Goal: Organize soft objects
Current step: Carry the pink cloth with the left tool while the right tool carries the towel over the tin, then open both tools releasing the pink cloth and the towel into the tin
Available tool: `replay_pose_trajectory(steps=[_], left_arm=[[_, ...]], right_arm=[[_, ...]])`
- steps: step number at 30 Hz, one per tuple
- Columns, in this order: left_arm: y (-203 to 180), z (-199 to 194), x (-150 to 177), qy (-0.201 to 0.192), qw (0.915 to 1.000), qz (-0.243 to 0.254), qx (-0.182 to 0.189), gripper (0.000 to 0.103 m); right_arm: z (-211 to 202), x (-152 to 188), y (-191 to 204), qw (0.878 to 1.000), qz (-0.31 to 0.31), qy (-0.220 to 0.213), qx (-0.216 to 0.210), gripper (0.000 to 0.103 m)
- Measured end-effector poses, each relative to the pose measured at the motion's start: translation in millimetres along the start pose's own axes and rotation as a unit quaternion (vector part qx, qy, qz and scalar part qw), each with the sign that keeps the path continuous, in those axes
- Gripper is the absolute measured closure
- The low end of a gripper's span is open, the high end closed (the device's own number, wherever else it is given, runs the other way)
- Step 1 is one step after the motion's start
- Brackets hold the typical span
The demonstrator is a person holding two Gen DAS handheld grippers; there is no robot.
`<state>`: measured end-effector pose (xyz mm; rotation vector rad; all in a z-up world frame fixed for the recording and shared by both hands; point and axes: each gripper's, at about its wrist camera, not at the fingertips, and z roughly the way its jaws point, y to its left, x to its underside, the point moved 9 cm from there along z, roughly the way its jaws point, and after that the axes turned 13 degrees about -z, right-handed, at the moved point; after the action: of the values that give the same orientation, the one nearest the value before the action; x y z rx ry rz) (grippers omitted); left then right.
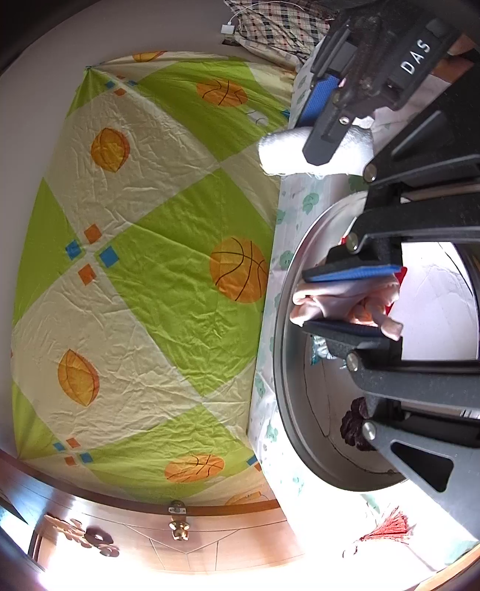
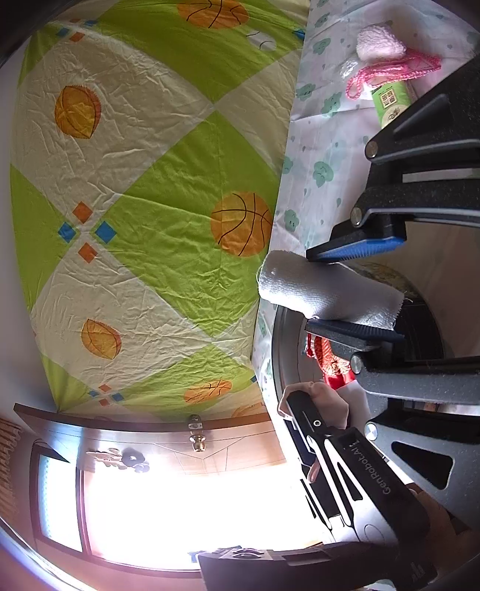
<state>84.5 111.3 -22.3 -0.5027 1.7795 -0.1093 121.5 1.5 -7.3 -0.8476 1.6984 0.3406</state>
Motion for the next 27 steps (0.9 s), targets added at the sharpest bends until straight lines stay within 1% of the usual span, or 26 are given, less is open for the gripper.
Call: replay_pose_trajectory(steps=[5,9,12,14,16,18,22,27], left_arm=[[18.9,1.3,-9.9,0.001,0.9998,-0.007,-0.018,0.084],[30.1,5.5,-14.4,0.008,0.9995,-0.004,-0.029,0.084],[38.9,10.9,-15.9,0.019,0.9992,-0.007,-0.036,0.084],[45.6,14.9,-16.2,0.028,0.9988,-0.011,-0.039,0.084],[52.6,18.6,-17.1,0.034,0.9983,-0.014,-0.045,0.084],[58.5,22.6,-17.5,0.040,0.9978,-0.013,-0.051,0.084],[68.3,30.5,-16.9,0.054,0.9967,-0.011,-0.060,0.084],[74.8,36.5,-14.5,0.067,0.9955,-0.007,-0.068,0.084]], right_arm=[[17.8,-16.6,10.4,1.000,-0.013,0.007,-0.015,0.069],[32.3,-22.1,19.6,0.999,-0.018,0.017,-0.029,0.069],[46.3,-22.7,28.5,0.998,-0.020,0.033,-0.044,0.069],[56.3,-20.1,33.7,0.997,-0.025,0.051,-0.047,0.069],[66.0,-15.7,35.2,0.996,-0.029,0.070,-0.042,0.069],[75.5,-9.1,35.7,0.994,-0.025,0.094,-0.048,0.069],[90.8,3.0,34.2,0.990,-0.027,0.133,-0.042,0.069],[94.3,6.6,34.4,0.989,-0.033,0.139,-0.039,0.069]])
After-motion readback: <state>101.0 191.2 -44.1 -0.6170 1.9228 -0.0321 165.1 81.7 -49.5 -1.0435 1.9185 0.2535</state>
